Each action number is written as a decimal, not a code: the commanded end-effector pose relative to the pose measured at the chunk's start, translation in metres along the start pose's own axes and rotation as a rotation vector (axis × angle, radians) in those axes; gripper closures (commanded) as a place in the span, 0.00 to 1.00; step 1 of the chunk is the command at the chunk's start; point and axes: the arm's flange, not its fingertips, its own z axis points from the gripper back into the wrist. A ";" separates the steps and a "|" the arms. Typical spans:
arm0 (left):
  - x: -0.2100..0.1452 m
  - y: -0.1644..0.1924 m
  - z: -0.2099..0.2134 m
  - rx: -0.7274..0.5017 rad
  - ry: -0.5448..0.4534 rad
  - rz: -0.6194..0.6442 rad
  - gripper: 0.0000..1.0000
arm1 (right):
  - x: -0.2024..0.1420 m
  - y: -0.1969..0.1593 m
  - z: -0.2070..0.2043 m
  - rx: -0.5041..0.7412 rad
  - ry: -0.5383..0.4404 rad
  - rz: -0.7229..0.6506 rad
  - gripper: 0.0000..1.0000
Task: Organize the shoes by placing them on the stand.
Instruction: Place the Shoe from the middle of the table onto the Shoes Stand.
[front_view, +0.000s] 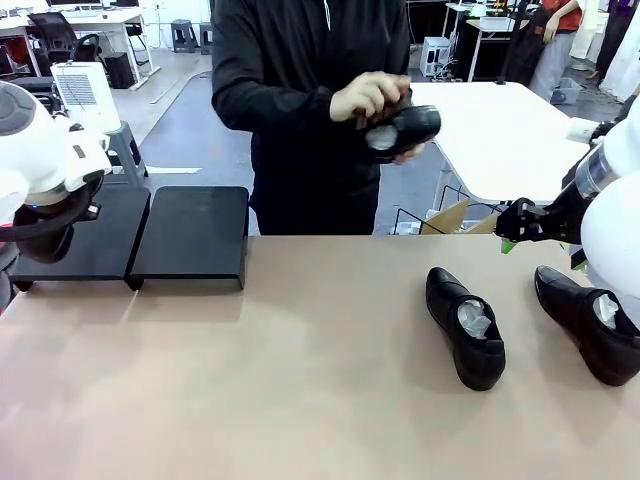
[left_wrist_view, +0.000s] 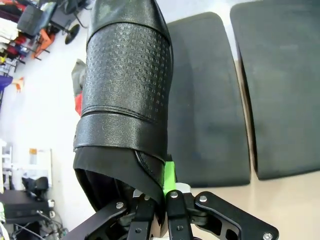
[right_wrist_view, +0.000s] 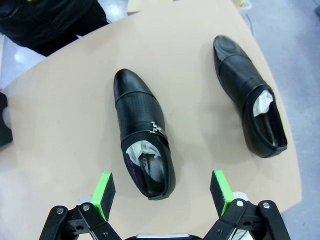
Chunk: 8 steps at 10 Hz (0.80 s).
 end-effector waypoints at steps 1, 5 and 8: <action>0.017 0.007 -0.027 -0.027 -0.056 0.009 1.00 | 0.002 0.001 -0.001 0.016 -0.007 -0.007 0.00; 0.015 0.027 -0.050 0.043 -0.036 0.076 1.00 | 0.002 0.001 -0.001 0.016 -0.007 -0.007 0.00; 0.008 0.035 -0.063 0.043 -0.023 0.098 1.00 | 0.002 0.001 -0.001 0.016 -0.007 -0.007 0.00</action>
